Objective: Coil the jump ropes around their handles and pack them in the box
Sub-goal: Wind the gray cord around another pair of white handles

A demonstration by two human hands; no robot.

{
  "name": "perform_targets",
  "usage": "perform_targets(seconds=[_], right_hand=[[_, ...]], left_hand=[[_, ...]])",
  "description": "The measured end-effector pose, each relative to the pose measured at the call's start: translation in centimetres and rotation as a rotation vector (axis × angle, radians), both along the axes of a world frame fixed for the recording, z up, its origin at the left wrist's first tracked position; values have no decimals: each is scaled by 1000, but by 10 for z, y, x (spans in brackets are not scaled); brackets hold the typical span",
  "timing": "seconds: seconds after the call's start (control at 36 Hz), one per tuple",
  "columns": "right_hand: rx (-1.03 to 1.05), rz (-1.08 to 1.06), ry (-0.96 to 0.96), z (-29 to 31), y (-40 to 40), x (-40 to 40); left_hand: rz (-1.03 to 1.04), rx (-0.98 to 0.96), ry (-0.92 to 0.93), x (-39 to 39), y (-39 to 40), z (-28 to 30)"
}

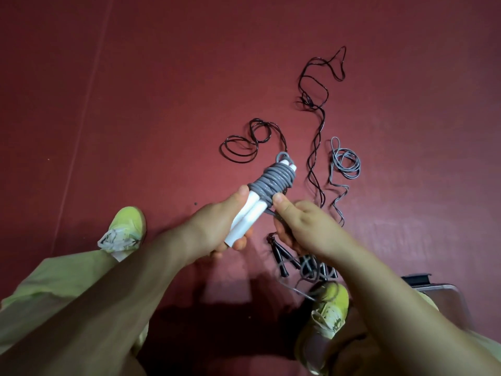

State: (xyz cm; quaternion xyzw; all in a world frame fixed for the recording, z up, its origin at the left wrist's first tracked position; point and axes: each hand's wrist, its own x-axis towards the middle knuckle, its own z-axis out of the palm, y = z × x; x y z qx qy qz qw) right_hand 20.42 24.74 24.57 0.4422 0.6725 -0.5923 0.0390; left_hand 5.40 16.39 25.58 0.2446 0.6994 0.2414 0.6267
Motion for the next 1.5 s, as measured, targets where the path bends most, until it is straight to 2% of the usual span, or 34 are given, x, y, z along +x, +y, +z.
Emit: perform_targets(seconds=[0.11, 0.22, 0.36, 0.56, 0.67, 0.72, 0.81, 0.86, 1.0, 1.06, 1.08, 1.14, 1.25, 1.36, 1.5], right_hand=[[56, -21, -30, -5, -3, -3], [-60, -60, -7, -6, -7, -5], [-138, -53, -11, -6, -8, -6], [-254, -206, 50, 1, -7, -6], [-212, -267, 99, 1, -5, -6], [-164, -287, 149, 2, -4, -6], [-139, -328, 256, 3, -3, -5], [-167, -364, 336, 2, -3, -3], [-293, -290, 515, 10, -6, -2], [-311, -288, 492, 11, -5, -2], [-312, -294, 453, 10, -4, -2], [-321, -301, 361, 5, -2, -2], [-372, -253, 273, 3, 0, -3], [-332, -244, 167, 7, -4, -6], [-278, -232, 135, 4, -6, -8]], left_hand=[[-60, 35, 150, -1, -1, -4], [-208, 50, 449, -5, -5, -8], [-377, -13, 630, -3, -9, -8], [-395, 58, 675, 5, -9, -2], [-431, 57, 666, 7, -10, 2], [-392, 39, 499, 6, -8, 2], [-118, 115, -7, 6, -8, 8], [-8, 104, -297, 5, -8, 11], [-15, 69, -939, 6, -10, 4], [-10, 80, -1133, 9, -12, 2], [-6, 65, -1169, 9, -11, 1], [-4, 23, -1084, 8, -9, 1], [34, -4, -743, 6, -5, 6], [48, 4, -384, 14, -4, 4], [21, 59, -124, 21, -2, 2]])
